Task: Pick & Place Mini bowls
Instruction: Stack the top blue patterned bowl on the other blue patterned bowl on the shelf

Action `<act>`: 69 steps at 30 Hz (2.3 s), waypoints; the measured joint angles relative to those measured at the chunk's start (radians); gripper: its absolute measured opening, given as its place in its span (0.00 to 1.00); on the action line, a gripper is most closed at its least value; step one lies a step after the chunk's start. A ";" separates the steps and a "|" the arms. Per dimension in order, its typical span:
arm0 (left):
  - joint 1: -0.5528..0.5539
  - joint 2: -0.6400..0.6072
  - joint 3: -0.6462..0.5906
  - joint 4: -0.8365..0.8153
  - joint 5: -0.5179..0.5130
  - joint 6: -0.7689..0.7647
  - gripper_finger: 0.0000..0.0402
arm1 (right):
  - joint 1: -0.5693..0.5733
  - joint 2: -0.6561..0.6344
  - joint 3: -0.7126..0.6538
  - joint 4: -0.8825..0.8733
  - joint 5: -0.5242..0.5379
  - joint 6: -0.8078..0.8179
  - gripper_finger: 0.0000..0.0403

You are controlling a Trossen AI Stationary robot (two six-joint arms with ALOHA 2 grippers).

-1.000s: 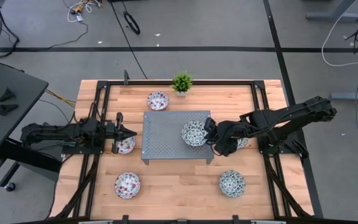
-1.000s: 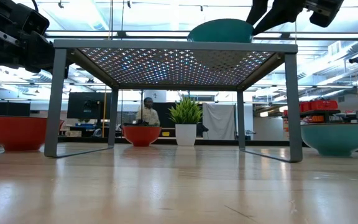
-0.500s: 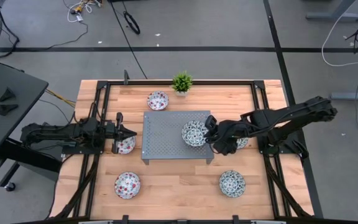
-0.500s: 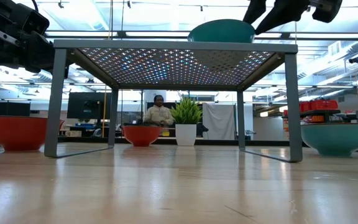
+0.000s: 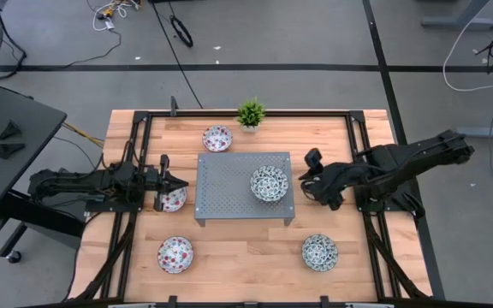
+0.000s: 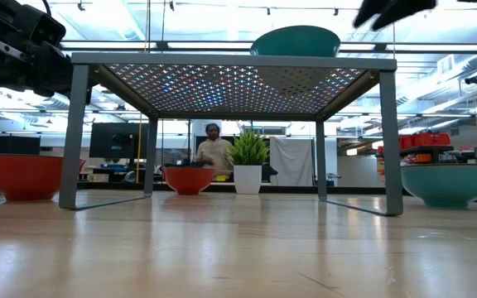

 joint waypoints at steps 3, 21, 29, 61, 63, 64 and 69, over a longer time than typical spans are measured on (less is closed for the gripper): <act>0.000 0.000 0.000 0.000 0.000 0.000 0.05 | 0.009 -0.020 0.000 -0.092 -0.004 0.089 0.34; 0.000 0.000 0.000 0.000 0.000 0.000 0.05 | 0.071 -0.072 -0.165 -0.303 -0.148 0.400 0.34; 0.000 0.000 0.000 0.000 0.000 0.000 0.05 | 0.091 -0.072 -0.285 -0.232 -0.182 0.449 0.34; 0.000 0.000 0.000 0.000 0.000 0.000 0.05 | 0.068 -0.032 -0.417 0.004 -0.194 1.121 0.34; 0.000 0.000 0.000 0.000 0.000 0.000 0.05 | 0.062 -0.031 -0.430 0.006 -0.194 1.124 0.34; 0.000 0.000 0.000 0.000 0.000 0.000 0.05 | 0.062 -0.031 -0.438 0.006 -0.194 1.128 0.34; 0.000 0.000 0.000 0.000 0.000 0.000 0.05 | 0.062 -0.031 -0.481 0.009 -0.194 1.128 0.34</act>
